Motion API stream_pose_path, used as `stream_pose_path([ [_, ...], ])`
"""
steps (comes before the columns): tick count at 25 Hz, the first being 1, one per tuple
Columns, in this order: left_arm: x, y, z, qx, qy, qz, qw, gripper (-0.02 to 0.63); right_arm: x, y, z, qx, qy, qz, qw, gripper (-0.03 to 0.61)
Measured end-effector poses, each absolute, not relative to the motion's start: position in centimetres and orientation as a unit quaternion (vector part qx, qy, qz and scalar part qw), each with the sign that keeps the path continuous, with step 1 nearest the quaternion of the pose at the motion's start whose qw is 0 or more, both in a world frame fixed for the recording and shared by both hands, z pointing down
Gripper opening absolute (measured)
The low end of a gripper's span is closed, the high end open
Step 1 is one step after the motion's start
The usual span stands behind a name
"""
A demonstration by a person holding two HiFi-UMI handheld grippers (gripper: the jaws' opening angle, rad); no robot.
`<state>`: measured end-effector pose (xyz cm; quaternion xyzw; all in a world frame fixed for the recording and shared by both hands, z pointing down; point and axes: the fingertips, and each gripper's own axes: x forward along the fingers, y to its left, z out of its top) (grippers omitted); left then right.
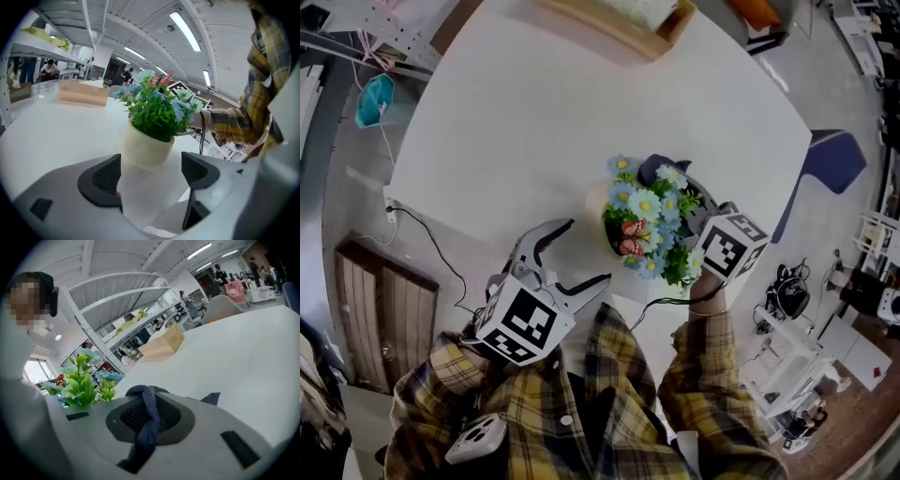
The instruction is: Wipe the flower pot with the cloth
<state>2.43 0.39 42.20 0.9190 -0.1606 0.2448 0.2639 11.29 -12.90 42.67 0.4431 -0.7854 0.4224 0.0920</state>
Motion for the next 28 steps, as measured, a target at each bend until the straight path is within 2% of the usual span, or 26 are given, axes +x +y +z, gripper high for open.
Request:
stream_pose_path([
  [7,4.0,0.9,41.7,0.916,-0.231,0.213,0.249,0.399,11.8,-10.7,42.6,0.531,-0.733,0.422,0.051,0.015],
  [13,3.6,0.2,42.2,0.922,-0.234,0.226,0.210,0.399,11.5,-9.9,42.8,0.526,-0.732,0.429,0.046,0.015],
  [22,2.9,-0.9,42.3,0.945,-0.112,0.254,0.174,0.399,9.8,-10.1,42.8,0.366,-0.804,0.448,0.138,0.014],
  [28,2.4,-1.4,42.1,0.950,-0.005,0.279,0.141,0.399,8.5,-10.3,42.4,0.263,-0.831,0.464,0.158,0.015],
])
